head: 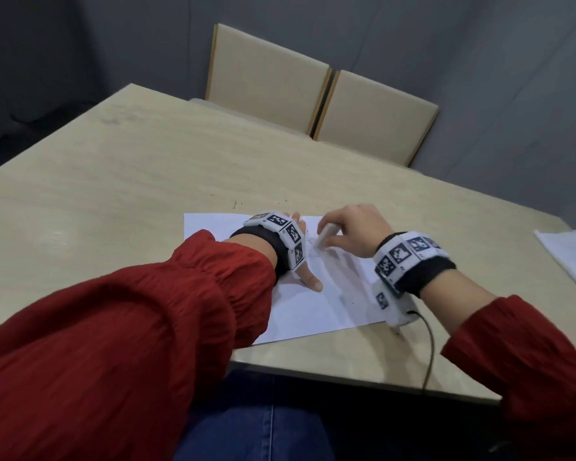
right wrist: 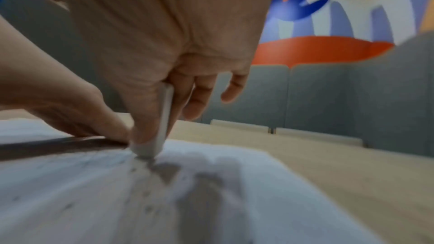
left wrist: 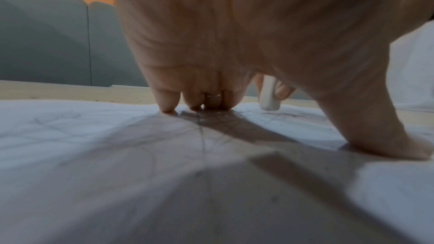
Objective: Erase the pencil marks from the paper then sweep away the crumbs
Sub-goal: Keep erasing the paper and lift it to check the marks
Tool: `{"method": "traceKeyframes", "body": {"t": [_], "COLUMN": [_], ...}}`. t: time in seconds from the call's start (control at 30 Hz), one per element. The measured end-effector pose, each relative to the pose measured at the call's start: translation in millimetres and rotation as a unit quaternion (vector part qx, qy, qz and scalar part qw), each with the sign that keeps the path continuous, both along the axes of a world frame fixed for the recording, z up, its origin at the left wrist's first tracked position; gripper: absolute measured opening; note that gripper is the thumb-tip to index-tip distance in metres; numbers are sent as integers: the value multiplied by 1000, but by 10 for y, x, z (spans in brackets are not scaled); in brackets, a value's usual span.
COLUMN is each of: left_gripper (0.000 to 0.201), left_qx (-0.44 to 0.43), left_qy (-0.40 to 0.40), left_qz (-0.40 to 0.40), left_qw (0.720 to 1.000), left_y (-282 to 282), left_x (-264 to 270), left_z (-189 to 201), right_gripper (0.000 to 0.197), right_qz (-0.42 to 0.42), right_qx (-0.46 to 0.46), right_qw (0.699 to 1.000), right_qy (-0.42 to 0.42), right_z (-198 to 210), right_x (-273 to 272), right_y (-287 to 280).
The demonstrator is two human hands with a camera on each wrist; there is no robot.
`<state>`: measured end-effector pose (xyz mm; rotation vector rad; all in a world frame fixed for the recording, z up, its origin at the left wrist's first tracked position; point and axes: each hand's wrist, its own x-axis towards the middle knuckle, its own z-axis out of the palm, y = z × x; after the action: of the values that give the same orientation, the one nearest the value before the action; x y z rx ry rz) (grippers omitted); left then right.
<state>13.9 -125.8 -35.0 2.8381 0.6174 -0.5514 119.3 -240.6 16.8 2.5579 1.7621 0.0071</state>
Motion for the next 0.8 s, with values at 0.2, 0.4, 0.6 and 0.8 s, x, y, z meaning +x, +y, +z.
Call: {"method": "traceKeyframes", "body": {"t": [0.2, 0.4, 0.6, 0.8], "left_gripper": [134, 139, 150, 140], "left_qx": [-3, -13, 9, 20], "left_qy": [5, -4, -2, -9], "left_qz": [-35, -27, -27, -25], "left_qw": [999, 1000, 1000, 999], "left_y": [44, 96, 123, 96], "left_x": [-82, -69, -43, -63], "left_z": [10, 2, -47, -18], "right_gripper": [12, 23, 12, 13], "right_qz": [-14, 2, 31, 48], "right_qx": [-13, 24, 7, -6], "right_qw": [999, 999, 998, 995], "right_qy": [-28, -39, -52, -88], "right_z": [-23, 37, -34, 3], "right_x": [-28, -118, -115, -161], "right_y": [70, 399, 93, 210]}}
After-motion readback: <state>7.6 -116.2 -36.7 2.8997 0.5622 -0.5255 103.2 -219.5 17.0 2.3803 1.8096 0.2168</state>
